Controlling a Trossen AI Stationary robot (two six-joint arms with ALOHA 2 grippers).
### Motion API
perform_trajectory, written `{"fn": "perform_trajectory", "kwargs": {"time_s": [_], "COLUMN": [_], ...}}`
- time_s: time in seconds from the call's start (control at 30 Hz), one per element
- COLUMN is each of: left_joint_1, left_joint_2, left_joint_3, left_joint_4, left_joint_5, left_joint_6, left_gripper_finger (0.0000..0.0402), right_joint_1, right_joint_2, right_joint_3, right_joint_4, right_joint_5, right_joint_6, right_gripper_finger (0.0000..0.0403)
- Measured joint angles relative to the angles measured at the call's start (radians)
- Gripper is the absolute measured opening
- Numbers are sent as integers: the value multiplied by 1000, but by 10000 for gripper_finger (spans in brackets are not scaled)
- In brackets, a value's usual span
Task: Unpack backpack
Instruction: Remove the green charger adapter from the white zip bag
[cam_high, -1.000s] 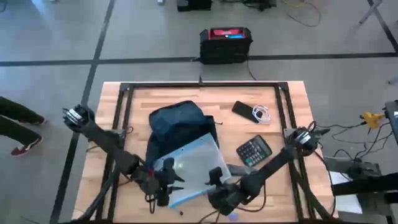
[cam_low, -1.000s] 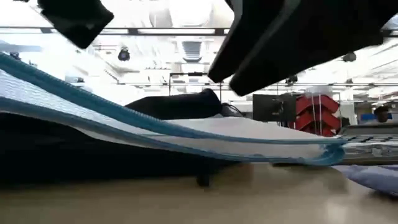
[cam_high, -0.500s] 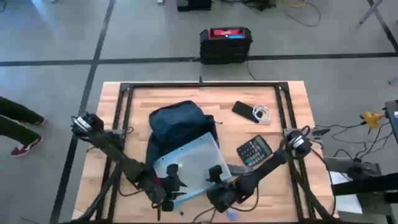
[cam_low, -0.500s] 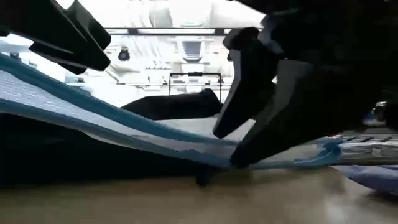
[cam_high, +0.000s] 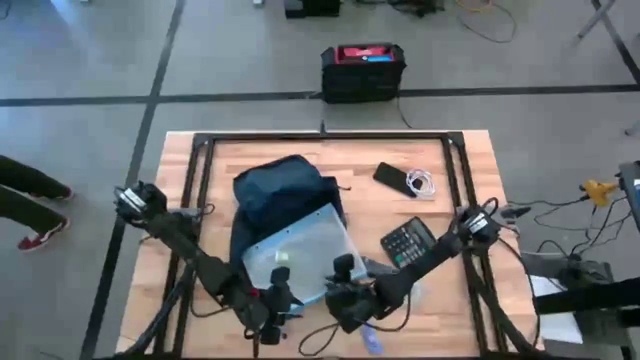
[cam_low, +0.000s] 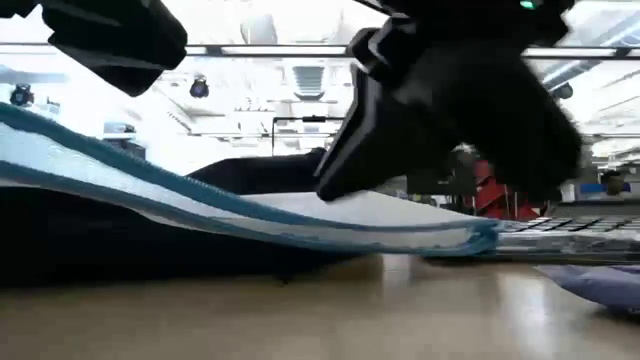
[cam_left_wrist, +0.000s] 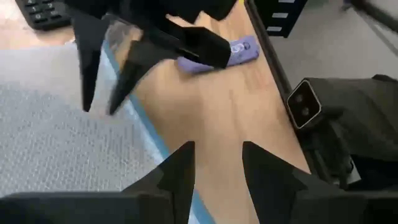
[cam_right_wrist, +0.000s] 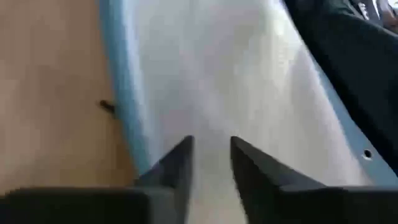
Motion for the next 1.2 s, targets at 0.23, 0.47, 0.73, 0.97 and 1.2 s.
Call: {"fn": "perform_trajectory", "kwargs": {"time_s": [0.23, 0.47, 0.73, 0.97, 1.2], "left_joint_1": [1, 1, 0, 0, 0], "left_joint_2": [1, -34, -36, -34, -34], "left_joint_3": [0, 22, 35, 34, 33], "left_joint_4": [-48, -134, -150, -150, -136], "left_joint_5": [0, 1, 8, 8, 3], "left_joint_6": [-42, -45, -36, -44, -52], "left_gripper_finger": [125, 140, 135, 123, 121], "right_joint_1": [-19, -18, -31, -24, -35], "right_joint_2": [0, 28, 53, 49, 111], "right_joint_3": [27, 33, 28, 29, 27], "right_joint_4": [52, 285, 287, 301, 284], "right_joint_5": [-186, -384, -212, -217, -191], "right_joint_6": [-45, -91, -74, -93, -129], "right_gripper_finger": [31, 92, 196, 219, 198]}}
